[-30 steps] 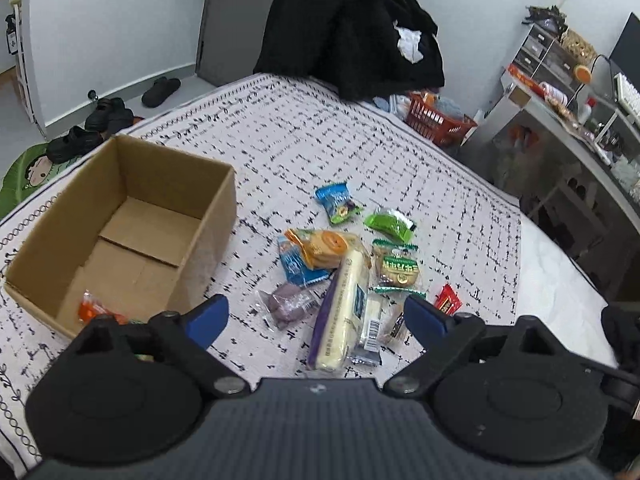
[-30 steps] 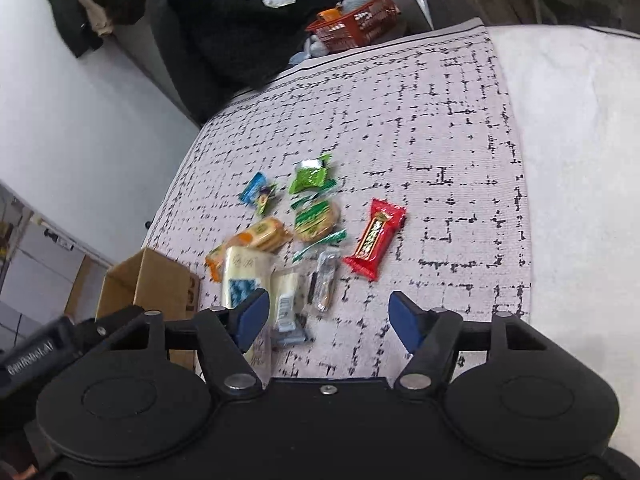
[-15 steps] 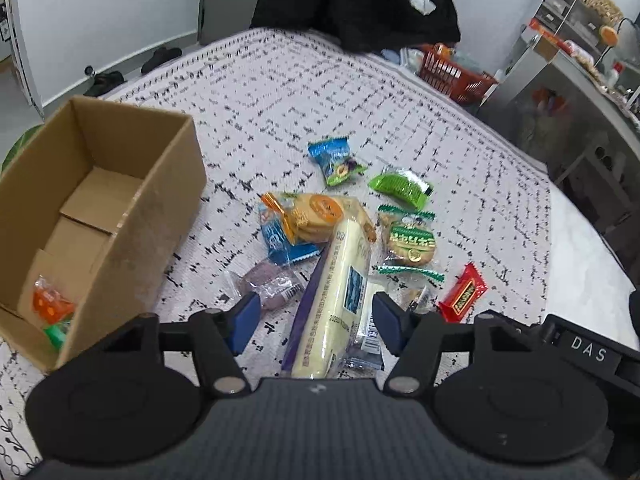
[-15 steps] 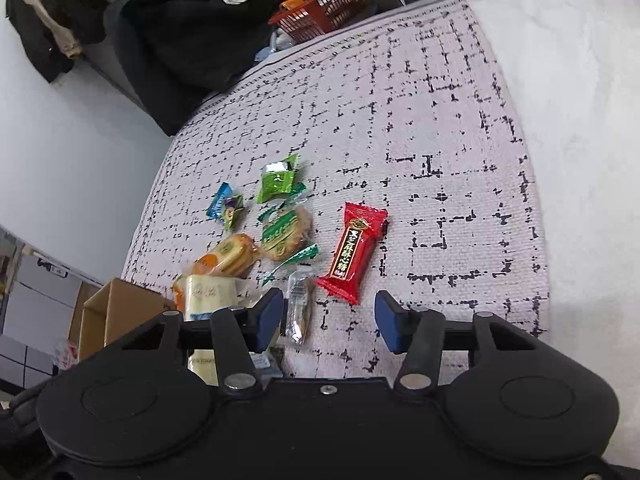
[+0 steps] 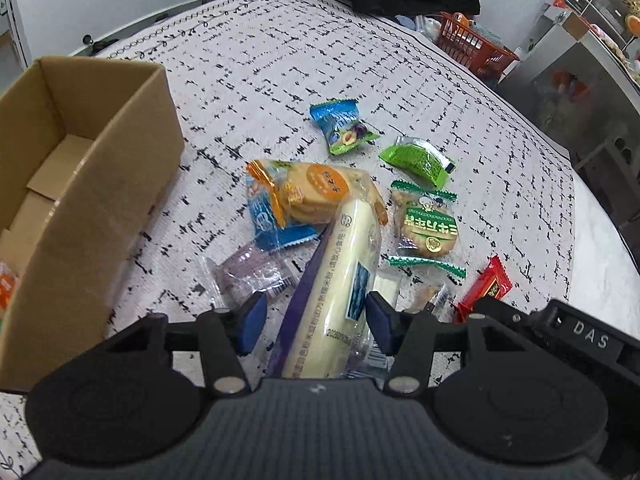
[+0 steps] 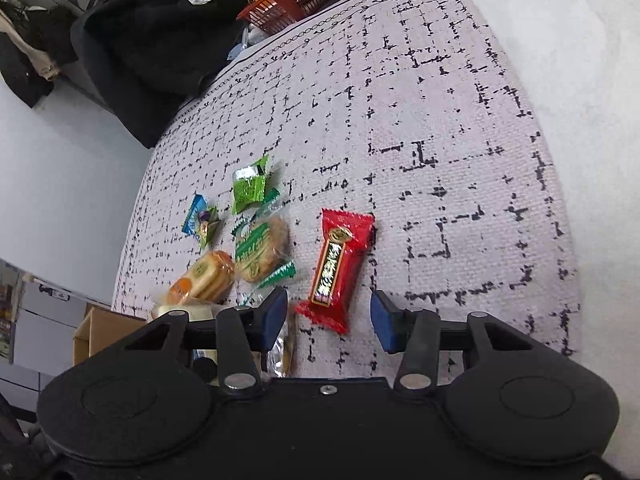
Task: Organize snacks
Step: 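Grasp the long cream bread roll with the left tool while the right grasps the red bar, then carry the bread roll and red bar over the box and release both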
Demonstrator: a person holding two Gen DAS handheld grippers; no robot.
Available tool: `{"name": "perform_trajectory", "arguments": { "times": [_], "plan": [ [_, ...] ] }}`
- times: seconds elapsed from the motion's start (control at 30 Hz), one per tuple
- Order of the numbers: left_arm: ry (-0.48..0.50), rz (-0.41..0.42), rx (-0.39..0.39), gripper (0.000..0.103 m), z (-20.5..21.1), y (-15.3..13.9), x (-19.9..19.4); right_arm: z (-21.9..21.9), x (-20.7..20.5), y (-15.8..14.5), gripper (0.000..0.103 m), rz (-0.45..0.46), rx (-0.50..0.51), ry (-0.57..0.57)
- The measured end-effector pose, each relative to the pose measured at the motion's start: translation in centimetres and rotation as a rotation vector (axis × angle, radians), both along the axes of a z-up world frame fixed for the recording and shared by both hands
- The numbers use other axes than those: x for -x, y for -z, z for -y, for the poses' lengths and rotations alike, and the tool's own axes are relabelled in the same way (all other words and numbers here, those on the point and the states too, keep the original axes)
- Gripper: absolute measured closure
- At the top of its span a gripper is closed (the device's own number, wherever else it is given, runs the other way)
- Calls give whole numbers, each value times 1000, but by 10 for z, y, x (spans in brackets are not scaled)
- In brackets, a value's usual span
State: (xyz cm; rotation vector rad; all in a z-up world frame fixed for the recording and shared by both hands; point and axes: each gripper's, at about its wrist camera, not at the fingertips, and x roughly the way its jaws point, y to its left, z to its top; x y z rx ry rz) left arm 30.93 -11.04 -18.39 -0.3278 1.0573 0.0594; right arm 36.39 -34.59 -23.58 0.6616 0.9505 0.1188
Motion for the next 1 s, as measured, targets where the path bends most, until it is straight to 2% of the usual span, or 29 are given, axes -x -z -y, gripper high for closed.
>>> {"name": "perform_trajectory", "arguments": {
  "times": [0.07, 0.17, 0.23, 0.3, 0.37, 0.4, 0.6, 1.0],
  "plan": [
    [5, -3, 15, 57, 2, 2, -1, -2, -3, 1, 57, 1, 12, -8],
    [-7, -5, 15, 59, 4, 3, -2, -8, -8, 1, 57, 10, 47, -21],
    [-19, -5, 29, 66, 4, 1, -2, -10, -10, 1, 58, 16, 68, -26],
    [-11, 7, 28, 71, 6, -2, -2, -12, -13, 2, 65, 17, 100, -25],
    [-8, 16, 27, 74, 6, -5, 0, -12, -14, 3, 79, 11, 132, -19],
    [-6, 18, 30, 75, 6, -6, 0, -12, -15, 3, 79, 12, 134, -20],
    [-23, 44, 36, 76, -3, -19, 6, -15, -8, -6, 83, 17, 127, -56],
    [-75, 129, 41, 76, -36, -59, 24, -35, 19, -47, 83, 99, 122, -107]
  ]
}}
